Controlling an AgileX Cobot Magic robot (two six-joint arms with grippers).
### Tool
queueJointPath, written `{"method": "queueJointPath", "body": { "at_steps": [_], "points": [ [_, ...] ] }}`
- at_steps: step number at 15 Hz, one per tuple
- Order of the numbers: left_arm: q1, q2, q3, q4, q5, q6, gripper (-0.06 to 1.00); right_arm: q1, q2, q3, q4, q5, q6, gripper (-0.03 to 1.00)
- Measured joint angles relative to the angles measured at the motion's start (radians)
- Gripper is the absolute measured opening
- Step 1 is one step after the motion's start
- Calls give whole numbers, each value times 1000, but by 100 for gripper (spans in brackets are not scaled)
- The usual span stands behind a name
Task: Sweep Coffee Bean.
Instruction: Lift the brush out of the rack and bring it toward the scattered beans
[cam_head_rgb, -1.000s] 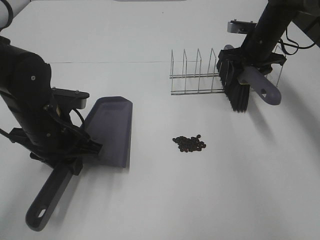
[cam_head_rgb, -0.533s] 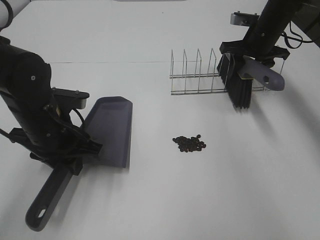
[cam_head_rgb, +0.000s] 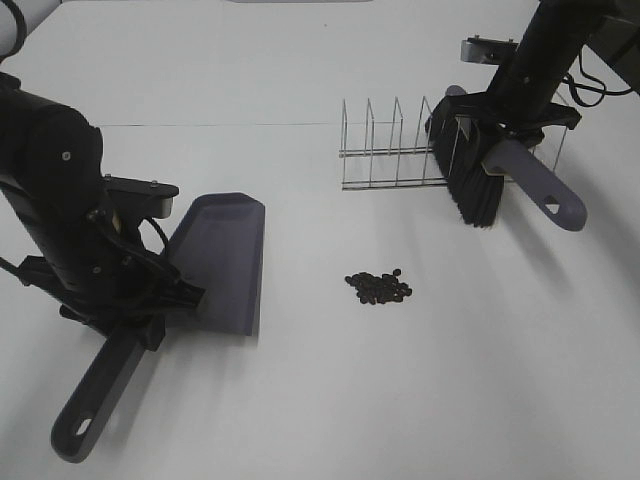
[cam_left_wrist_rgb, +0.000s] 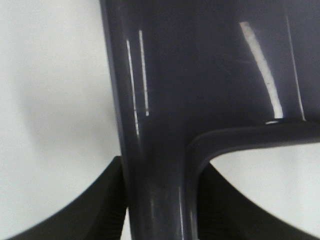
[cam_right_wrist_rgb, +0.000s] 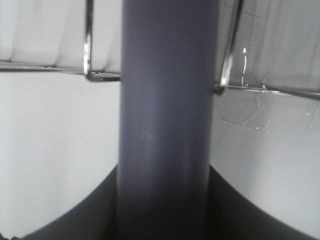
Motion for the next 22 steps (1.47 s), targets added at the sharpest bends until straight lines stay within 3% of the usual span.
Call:
{"method": "queueJointPath", "body": {
  "at_steps": [3, 6, 13, 17, 18, 22],
  "points": [
    [0, 0, 0, 0, 0, 0, 33, 0, 0, 0, 7, 0, 0, 34],
    [0, 0, 0, 0, 0, 0, 33, 0, 0, 0, 6, 1, -7, 29],
    [-6, 0, 0, 0, -5, -3, 33, 0, -94, 64, 6, 1, 27, 29],
    [-69, 0, 0, 0, -33, -39, 33, 49, -295, 279, -76, 1, 65, 29],
    [-70, 0, 0, 6, -42, -46, 33, 114, -418, 413, -158, 1, 131, 29],
    [-77, 30, 0, 12, -63, 15, 33, 229, -588, 670, -298, -1, 255, 29]
  ]
}}
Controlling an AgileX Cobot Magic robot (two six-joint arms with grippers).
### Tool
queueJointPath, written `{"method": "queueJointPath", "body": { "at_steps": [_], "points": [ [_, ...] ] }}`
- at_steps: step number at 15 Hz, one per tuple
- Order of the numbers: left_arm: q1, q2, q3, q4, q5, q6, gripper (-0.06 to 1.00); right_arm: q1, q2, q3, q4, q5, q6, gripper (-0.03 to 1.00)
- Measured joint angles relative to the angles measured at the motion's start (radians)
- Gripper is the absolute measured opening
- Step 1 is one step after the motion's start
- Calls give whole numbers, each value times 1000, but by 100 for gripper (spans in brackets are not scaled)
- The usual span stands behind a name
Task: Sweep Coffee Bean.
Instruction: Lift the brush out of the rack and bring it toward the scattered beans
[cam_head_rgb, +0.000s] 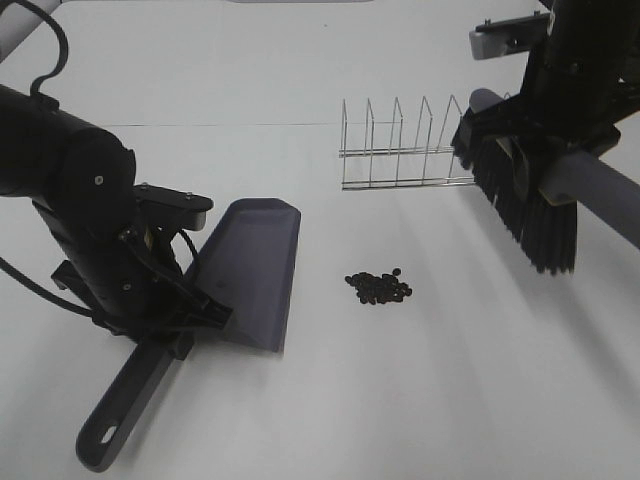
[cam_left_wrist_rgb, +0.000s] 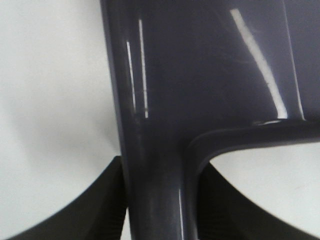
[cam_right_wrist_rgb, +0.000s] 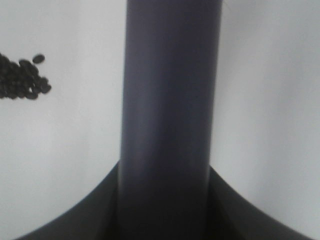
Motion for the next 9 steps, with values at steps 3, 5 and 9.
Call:
{"method": "queueJointPath", "body": {
  "at_steps": [3, 5, 9],
  "points": [
    [0, 32, 0, 1, -18, 73, 33, 27, -41, 170, -58, -40, 89, 29],
    [0, 59, -8, 0, -18, 118, 33, 27, -41, 235, -117, -108, 169, 29],
    [0, 77, -29, 0, -13, 153, 33, 27, -37, 254, -137, -194, 228, 29]
  ]
}}
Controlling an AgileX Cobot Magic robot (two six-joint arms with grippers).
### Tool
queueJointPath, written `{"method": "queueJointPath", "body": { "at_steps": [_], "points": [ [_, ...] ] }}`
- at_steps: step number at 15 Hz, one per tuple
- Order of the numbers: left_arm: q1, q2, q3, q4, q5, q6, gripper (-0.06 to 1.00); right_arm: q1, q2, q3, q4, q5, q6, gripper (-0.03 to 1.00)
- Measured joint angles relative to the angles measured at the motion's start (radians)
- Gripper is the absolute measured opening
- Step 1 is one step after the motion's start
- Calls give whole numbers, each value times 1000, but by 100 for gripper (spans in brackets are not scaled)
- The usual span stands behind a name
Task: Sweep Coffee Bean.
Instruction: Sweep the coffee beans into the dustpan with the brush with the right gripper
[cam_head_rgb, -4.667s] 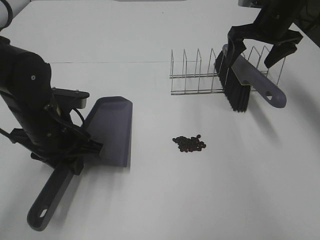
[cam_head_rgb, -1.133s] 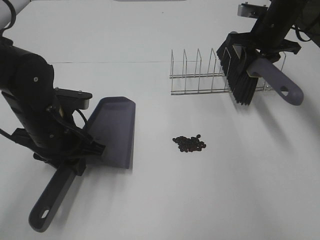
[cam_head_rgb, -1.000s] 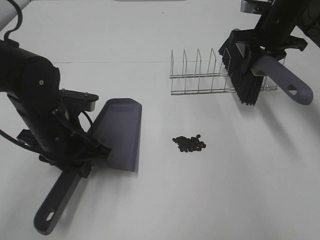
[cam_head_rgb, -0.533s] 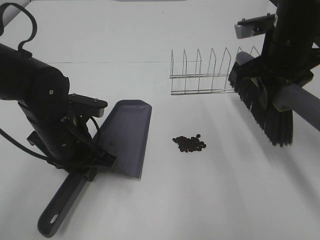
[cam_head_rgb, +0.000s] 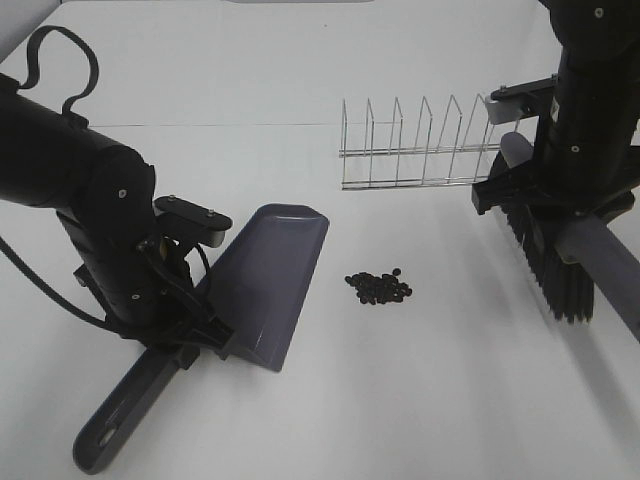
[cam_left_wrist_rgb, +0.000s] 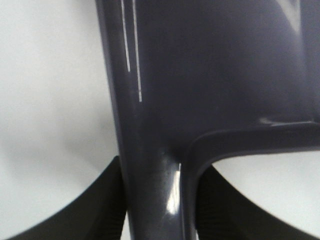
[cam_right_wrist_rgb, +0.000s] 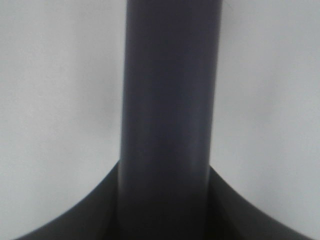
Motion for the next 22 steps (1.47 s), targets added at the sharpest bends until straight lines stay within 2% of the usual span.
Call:
{"method": "queueJointPath", "body": {
  "at_steps": [3, 9, 12, 17, 20, 21, 22],
  "points": [
    [0, 0, 0, 0, -1, 7, 33, 30, 33, 0, -1, -3, 5, 29],
    [0, 0, 0, 0, -4, 23, 33, 203, 152, -19, -29, -3, 54, 29],
    [0, 0, 0, 0, -5, 34, 33, 271, 218, -83, 6, -1, 56, 29],
    [0, 1, 0, 0, -7, 42, 33, 291, 314, -183, 228, -28, 44, 29],
    [0, 1, 0, 0, -9, 45, 33, 313, 342, -191, 481, -144, -13, 29],
    [0, 1, 0, 0, -9, 46, 33, 318, 350, -191, 630, -226, -54, 29],
    [0, 1, 0, 0, -9, 46, 33, 318, 349, -191, 670, -249, -67, 29]
  ]
}}
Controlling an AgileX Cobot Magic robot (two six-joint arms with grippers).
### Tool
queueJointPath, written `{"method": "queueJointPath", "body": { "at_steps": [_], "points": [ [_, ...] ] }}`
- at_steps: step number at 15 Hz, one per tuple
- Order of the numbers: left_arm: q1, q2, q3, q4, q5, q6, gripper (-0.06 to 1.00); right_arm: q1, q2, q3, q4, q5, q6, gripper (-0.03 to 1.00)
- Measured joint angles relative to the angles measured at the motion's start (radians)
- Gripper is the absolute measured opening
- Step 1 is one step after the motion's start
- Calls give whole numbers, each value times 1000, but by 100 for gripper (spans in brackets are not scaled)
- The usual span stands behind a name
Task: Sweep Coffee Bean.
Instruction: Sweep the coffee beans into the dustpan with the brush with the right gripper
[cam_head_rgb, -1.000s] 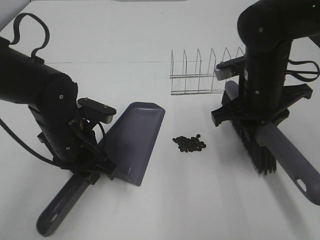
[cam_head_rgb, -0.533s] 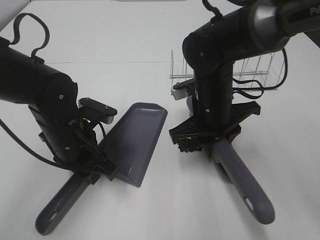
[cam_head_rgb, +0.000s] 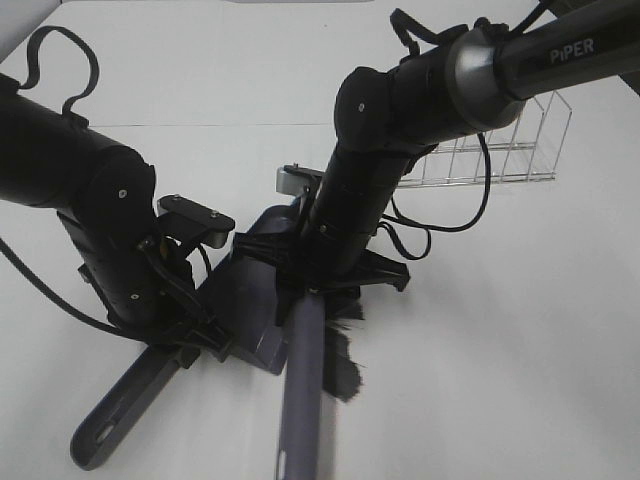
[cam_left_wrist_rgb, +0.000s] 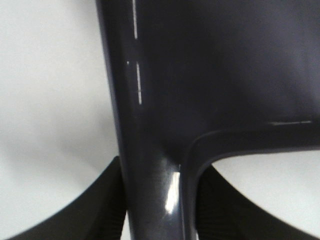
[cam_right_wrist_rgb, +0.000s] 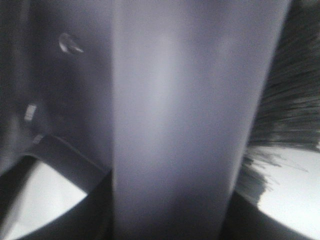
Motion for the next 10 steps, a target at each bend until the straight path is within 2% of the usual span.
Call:
{"method": "queueJointPath", "body": {
  "at_steps": [2, 4, 7, 10],
  "points": [
    [1, 0, -2, -3, -1, -4, 33, 2, 3, 0, 173, -59, -105, 29],
    [2, 0, -2, 4, -1, 0, 33, 5, 9, 0, 282, -92, -170, 29],
    [2, 0, -4, 4, -1, 13, 33, 5, 3, 0, 296, -86, -195, 29],
    [2, 0, -5, 5, 0, 19, 33, 3, -35, 0, 188, -65, -166, 29]
  ]
}}
